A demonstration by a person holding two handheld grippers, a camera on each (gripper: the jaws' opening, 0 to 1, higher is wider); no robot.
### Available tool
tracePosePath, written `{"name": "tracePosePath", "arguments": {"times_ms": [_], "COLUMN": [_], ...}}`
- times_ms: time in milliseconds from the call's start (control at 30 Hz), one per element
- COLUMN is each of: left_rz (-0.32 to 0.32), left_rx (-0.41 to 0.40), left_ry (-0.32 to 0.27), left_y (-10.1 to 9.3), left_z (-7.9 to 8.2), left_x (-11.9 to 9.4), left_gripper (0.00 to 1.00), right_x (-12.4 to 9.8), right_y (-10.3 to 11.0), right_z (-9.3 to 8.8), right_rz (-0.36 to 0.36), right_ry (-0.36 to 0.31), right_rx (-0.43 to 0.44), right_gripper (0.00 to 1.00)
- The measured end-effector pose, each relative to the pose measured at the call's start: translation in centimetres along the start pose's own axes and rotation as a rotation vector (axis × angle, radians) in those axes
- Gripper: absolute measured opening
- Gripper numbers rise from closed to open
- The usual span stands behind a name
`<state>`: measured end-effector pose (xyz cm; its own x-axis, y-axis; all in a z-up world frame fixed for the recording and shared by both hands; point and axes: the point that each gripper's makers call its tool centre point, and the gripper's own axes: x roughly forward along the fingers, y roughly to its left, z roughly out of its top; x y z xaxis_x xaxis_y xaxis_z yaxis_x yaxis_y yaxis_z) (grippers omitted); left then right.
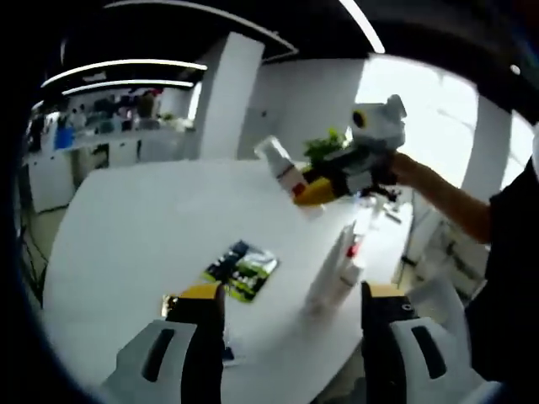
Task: Arrange the skincare products in the storage area until every visible bottle or jar stands upright without overlapping.
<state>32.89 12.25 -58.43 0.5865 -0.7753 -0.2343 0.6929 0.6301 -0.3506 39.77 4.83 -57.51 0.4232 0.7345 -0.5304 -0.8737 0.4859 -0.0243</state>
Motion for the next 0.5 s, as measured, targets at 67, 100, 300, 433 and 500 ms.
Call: {"name": "tracePosePath", "arguments": {"times_ms": [67,100,300,433,500], "left_rz": [0.001,-0.004,-0.127,-0.18,-0.19], "left_rx": [0.032,0.04,-0.001,-0.045,-0.047], "left_ry": [0.01,0.009,-0.067,-0.106,-0.106], "left_y": [0.0,-0.1,-2.5,-3.4,-3.6], "left_z": [0.0,0.1,1.5,2.1,2.1], "left_x": [0.0,0.0,0.6,1.0,1.3], "left_gripper": [0.53,0.52,0.43,0.41,0.41], "right_x": [-0.2,-0.3,-0.7,-1.0,-1.1], "right_y": [1.6,2.0,4.7,6.9,7.6], "right_z": [0.5,0.5,0.4,-0.3,-0.6], "right_rz": [0.032,0.03,0.076,0.131,0.139], "right_ry": [-0.016,-0.017,-0.061,-0.092,-0.111], "right_rx": [-0.034,-0.031,-0.025,0.023,0.049], "right_gripper": [0.19,0.19,0.19,0.19,0.19]}}
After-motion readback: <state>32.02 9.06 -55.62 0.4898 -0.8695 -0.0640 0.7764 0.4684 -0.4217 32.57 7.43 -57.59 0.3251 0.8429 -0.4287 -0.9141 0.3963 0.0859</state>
